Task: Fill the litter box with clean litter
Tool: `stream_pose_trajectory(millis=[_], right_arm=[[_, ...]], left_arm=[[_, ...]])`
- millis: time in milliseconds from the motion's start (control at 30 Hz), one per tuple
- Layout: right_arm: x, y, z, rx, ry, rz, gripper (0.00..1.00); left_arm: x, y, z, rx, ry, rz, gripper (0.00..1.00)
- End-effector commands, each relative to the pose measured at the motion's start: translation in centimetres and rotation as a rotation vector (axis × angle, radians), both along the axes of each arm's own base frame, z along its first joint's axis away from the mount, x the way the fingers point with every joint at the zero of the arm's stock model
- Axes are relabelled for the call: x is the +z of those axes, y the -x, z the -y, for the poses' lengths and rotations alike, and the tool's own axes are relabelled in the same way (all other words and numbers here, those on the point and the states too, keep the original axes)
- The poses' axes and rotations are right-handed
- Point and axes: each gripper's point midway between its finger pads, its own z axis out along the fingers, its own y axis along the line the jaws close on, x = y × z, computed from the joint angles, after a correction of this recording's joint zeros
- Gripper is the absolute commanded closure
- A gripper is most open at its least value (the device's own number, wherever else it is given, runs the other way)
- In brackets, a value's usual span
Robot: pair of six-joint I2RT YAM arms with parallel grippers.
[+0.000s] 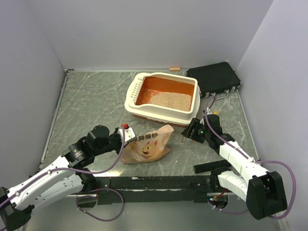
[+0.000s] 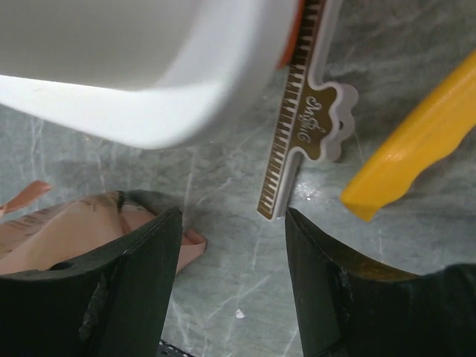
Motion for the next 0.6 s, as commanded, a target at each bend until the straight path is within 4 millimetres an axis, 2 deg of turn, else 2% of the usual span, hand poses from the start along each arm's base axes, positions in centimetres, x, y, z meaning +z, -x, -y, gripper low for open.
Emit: stream_pose_trajectory(millis=[0,167,567], right_arm=[[0.6,-1.7,0.2,-0.064,-0.022,0.057,0.36],[-0.8,-2.0,1.4,-0.125,0.023,0.047,0.33],[-3.0,-3.0,1.4,-0.149,0.038,0.003,0.31]], left_arm=[[3.0,-0.8,0.4,0.023,0.083,0.073,0.99],[2.8,-0.8,0.6,0.015,0.079,0.063,0.99],[2.7,-0.8,0.5,0.021,0.085,0.064,0.99]])
